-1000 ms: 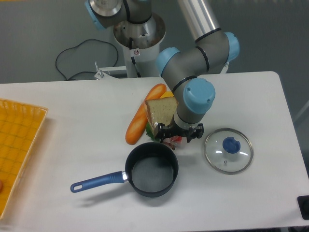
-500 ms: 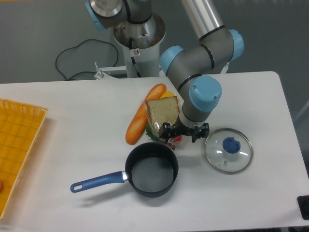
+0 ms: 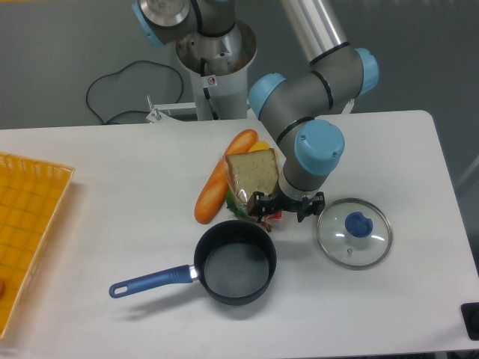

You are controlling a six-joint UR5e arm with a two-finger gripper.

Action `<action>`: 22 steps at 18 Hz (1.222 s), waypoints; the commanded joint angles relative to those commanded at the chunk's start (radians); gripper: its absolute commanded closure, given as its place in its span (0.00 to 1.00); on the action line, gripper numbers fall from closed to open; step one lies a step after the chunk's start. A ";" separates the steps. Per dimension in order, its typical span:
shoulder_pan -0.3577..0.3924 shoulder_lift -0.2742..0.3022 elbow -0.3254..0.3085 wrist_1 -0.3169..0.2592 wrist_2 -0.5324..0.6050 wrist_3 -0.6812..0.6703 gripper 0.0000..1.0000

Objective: Pick up the toast

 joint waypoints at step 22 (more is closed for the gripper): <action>-0.006 -0.008 -0.005 0.000 -0.003 0.023 0.20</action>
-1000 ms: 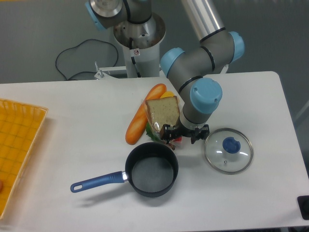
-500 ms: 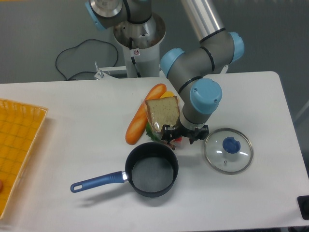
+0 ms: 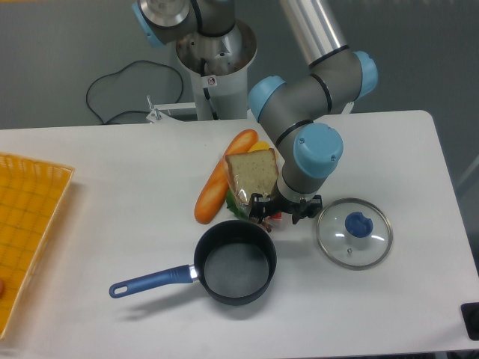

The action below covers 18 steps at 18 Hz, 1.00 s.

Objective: Pick up the toast

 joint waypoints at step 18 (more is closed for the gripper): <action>0.005 0.005 0.000 0.000 -0.003 0.015 0.49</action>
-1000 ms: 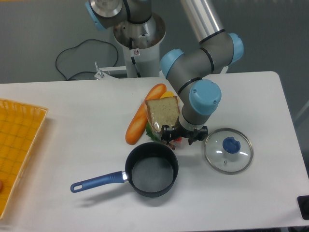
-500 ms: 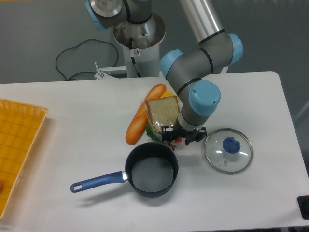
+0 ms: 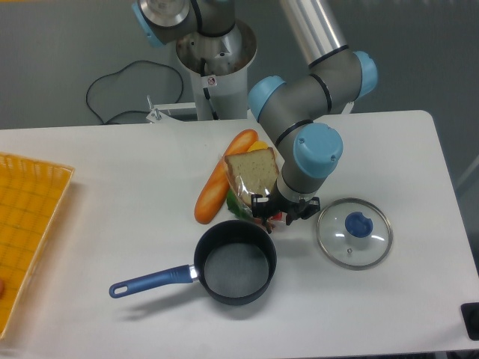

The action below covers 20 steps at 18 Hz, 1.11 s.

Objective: Pick up the toast

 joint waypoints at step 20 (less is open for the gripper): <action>0.006 0.012 -0.003 -0.006 -0.002 -0.005 0.98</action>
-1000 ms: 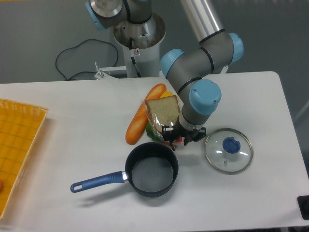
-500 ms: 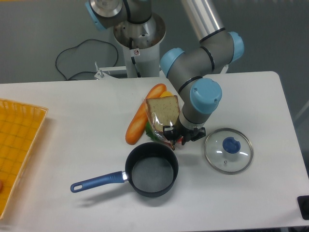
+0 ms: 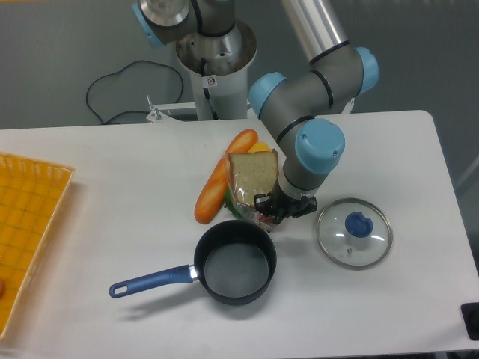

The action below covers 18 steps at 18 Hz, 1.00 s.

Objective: Pick up the toast

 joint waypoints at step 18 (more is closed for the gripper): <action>0.034 0.031 -0.002 -0.009 0.003 0.006 0.73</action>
